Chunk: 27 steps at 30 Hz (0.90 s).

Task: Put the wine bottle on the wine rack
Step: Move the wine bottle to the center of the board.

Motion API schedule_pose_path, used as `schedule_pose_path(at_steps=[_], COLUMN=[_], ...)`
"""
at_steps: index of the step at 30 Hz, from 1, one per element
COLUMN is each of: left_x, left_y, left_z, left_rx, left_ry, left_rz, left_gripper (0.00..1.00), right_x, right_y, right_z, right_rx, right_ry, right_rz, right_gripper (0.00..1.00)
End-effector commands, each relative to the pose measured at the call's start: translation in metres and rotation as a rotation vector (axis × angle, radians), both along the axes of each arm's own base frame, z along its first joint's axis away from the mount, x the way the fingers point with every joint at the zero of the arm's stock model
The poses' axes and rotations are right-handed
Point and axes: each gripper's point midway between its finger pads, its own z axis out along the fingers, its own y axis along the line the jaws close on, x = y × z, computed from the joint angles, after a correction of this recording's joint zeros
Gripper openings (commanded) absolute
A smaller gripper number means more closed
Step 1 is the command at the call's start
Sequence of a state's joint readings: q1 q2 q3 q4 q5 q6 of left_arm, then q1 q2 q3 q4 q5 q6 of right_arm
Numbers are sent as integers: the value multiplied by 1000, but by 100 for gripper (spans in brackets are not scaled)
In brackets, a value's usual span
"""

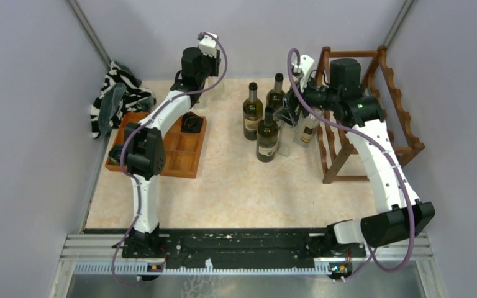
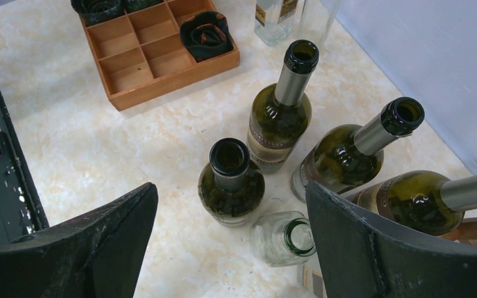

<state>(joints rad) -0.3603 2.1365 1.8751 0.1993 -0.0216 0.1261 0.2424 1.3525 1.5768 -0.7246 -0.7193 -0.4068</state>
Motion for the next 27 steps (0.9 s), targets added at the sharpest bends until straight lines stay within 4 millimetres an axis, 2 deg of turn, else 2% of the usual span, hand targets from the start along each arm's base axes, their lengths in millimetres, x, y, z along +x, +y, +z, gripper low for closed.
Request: schedule_pose_path(at_steps=[1,8,14,21,25,27], left_x=[15,19,14,-5,-26,-44], left_y=[0,7,10,16,18,16], left_z=[36,28,44,84,106,116], left_rx=[-31,-59,-85,-127,-147,-168], left_ry=[-94,-69,-80,-104,-112,-102], left_rz=[42,72,80,76,47,12], left_gripper=[4,37,69,74,76,79], right_x=[-3,-3,-3,-8,-10,-9], right_y=[-1,-1,-2,-1,2,5], right_z=[19,19,17,13,7,1], right_rx=[23,28,28,28,20,6], right_ry=[-72,-73,-64,-53,-34,-29], right_rz=[-14,-23,-30,-15,17,26], right_gripper=[88,88,88,88,88,88])
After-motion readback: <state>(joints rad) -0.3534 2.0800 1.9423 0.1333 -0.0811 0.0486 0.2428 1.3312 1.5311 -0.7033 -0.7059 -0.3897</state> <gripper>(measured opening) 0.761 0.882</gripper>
